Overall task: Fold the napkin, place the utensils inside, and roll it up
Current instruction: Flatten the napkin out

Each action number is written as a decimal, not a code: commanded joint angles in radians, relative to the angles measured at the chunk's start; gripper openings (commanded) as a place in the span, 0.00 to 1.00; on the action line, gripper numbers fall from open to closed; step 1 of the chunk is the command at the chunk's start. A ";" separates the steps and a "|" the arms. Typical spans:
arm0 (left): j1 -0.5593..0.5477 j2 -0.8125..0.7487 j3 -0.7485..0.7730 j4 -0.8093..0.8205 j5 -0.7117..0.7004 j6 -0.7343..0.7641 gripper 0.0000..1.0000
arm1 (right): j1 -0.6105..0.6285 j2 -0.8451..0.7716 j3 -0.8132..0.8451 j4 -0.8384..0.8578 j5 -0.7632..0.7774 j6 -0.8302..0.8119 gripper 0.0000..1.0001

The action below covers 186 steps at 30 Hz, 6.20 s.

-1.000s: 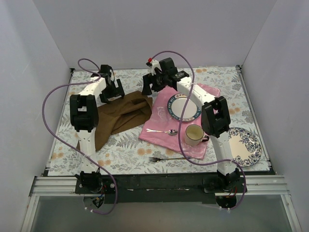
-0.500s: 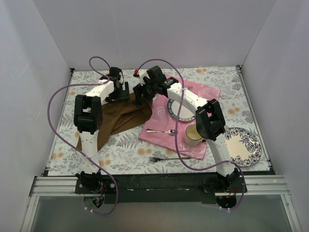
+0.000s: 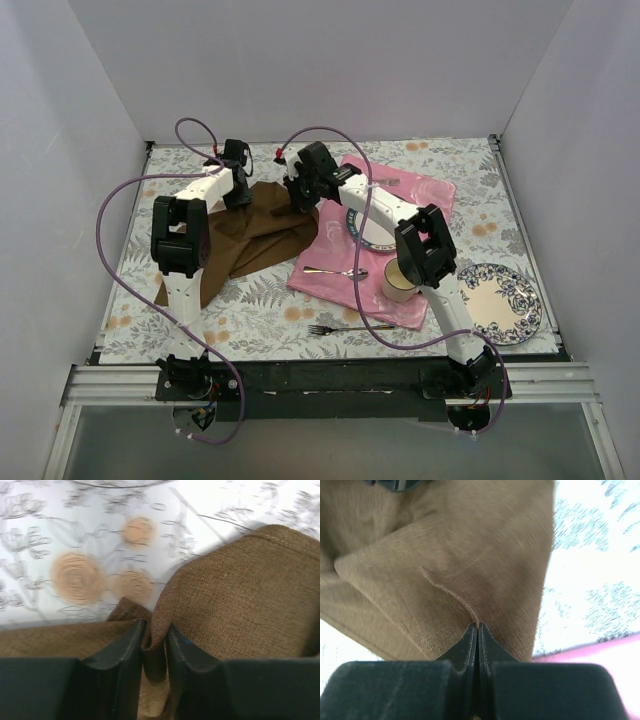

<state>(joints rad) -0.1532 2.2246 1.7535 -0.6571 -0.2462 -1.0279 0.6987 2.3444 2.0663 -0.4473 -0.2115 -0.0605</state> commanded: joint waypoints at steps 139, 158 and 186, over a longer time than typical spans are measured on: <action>0.294 0.228 0.442 0.088 0.364 0.201 0.98 | -0.013 -0.505 -0.710 0.383 -0.467 0.419 0.63; 0.232 0.032 0.345 0.070 0.300 0.054 0.15 | -0.016 -0.485 -0.716 0.415 -0.479 0.465 0.62; -0.026 -0.242 -0.074 -0.067 0.148 -0.074 0.68 | -0.057 -0.508 -0.799 0.484 -0.506 0.479 0.61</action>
<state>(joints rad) -0.1894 1.7710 1.5543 -0.6266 -0.0711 -1.1694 0.6445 1.8832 1.2457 0.0036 -0.6876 0.4160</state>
